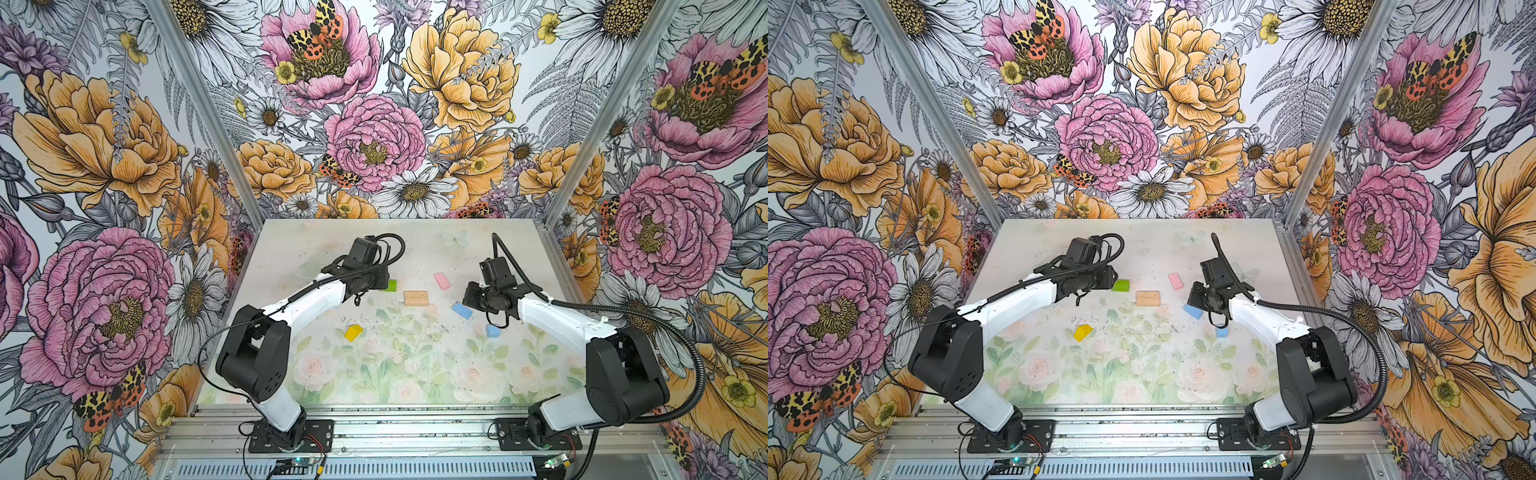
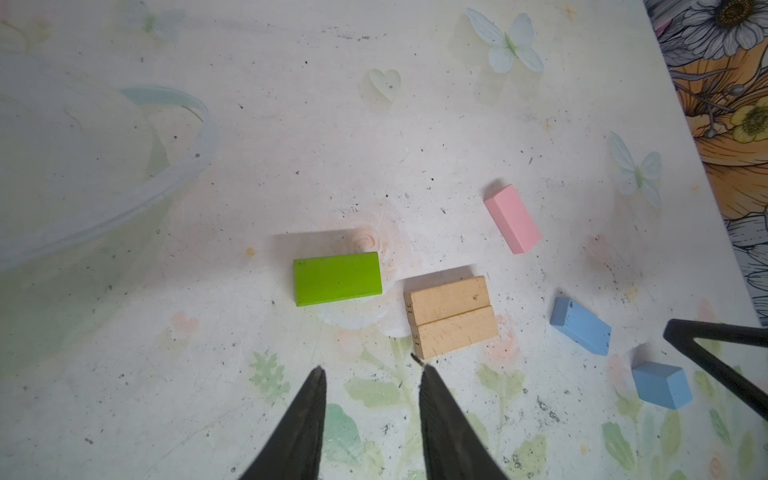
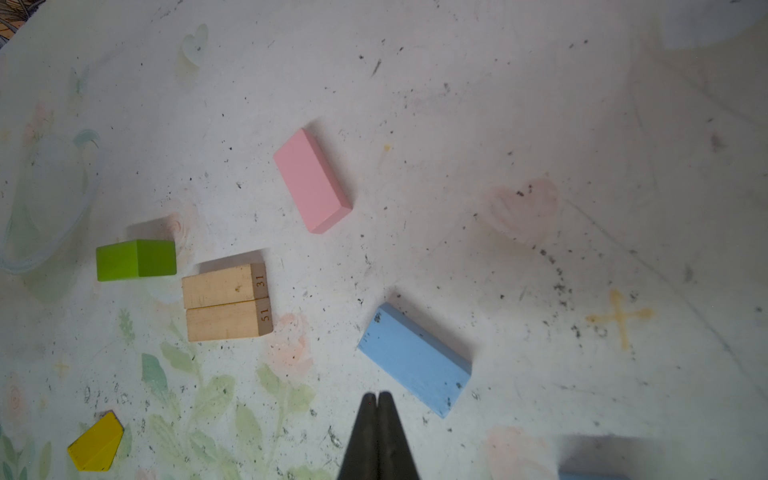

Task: Build the wood block tower

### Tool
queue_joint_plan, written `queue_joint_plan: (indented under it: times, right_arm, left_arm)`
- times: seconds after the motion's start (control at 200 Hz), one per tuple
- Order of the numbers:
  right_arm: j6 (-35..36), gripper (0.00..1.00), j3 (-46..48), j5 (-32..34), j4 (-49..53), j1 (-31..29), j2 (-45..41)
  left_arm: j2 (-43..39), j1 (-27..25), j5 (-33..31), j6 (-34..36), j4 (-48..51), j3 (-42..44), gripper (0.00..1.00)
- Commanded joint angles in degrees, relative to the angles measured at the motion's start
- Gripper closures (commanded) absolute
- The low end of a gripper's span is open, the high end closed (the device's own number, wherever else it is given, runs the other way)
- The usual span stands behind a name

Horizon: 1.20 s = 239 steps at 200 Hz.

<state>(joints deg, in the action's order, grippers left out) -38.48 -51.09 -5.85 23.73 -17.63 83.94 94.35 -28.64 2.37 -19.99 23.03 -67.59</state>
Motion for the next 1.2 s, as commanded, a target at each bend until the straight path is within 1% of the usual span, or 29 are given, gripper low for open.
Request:
queue_joint_plan:
  times: [0.0,0.02,0.095,0.155,0.23,0.3,0.355,0.405,0.52,0.615,0.731,0.791,0.886,0.976,1.066,1.191]
  right_arm:
    - [-0.89,1.00,1.07,0.96,-0.92,0.35,-1.74]
    - [-1.18,1.00,1.31,1.25,-0.81,0.33,-1.77]
    - [-2.86,0.93,1.87,1.64,-0.84,0.24,-2.50]
    - [-3.74,0.85,2.33,2.25,-0.78,-0.01,-3.25]
    - [-4.90,0.79,2.59,3.77,-0.21,-0.70,-4.14]
    - [-5.56,0.71,1.95,6.03,1.70,-1.56,-4.39]
    - [-5.94,0.65,1.17,7.63,3.27,-2.56,-4.10]
    - [-6.42,0.58,0.62,8.92,4.16,-3.38,-3.51]
    - [-7.84,0.47,-0.80,9.80,4.94,-5.14,-1.05]
    - [-8.52,0.41,-2.64,11.36,6.17,-6.86,1.33]
    - [-9.09,0.32,-6.33,15.28,10.70,-9.40,4.94]
    - [-9.97,0.30,-6.83,15.38,10.91,-9.70,6.03]
    - [-11.35,0.26,-7.09,16.13,10.90,-9.73,7.32]
    - [-11.67,0.18,-7.08,16.55,10.90,-9.85,8.22]
    - [-11.55,0.16,-6.74,16.52,10.90,-9.87,8.84]
    - [-12.10,0.15,-6.78,17.43,10.91,-9.84,9.47]
  left_arm:
    - [1.37,-0.14,-1.21,1.34,0.46,-1.77,0.58]
    - [1.65,-0.17,-1.15,1.42,0.48,-1.87,0.57]
    - [2.70,-0.13,-1.08,1.83,0.76,-2.90,0.56]
    - [3.67,-0.07,-1.07,2.29,0.96,-3.95,0.55]
    - [4.68,0.04,-0.76,2.87,0.95,-5.03,0.54]
    - [5.48,0.27,-0.19,3.50,0.97,-5.93,0.53]
    - [5.99,0.69,0.72,3.96,0.88,-6.78,0.51]
    - [6.41,1.31,1.31,4.23,0.92,-7.81,0.50]
    - [6.51,2.01,1.99,4.69,0.88,-9.38,0.49]
    - [5.64,2.38,2.07,5.00,0.57,-8.90,0.49]
    - [2.06,2.64,4.23,3.68,-3.53,-4.58,0.49]
    - [-0.71,2.97,6.10,2.85,-7.55,-1.50,0.48]
    - [-4.35,3.83,6.79,1.90,-11.57,2.36,0.47]
    - [-6.50,4.99,6.76,1.71,-12.56,4.30,0.47]
    - [-7.73,5.83,6.92,1.49,-12.59,5.34,0.47]
    - [-8.69,6.22,7.01,1.51,-13.25,6.55,0.46]
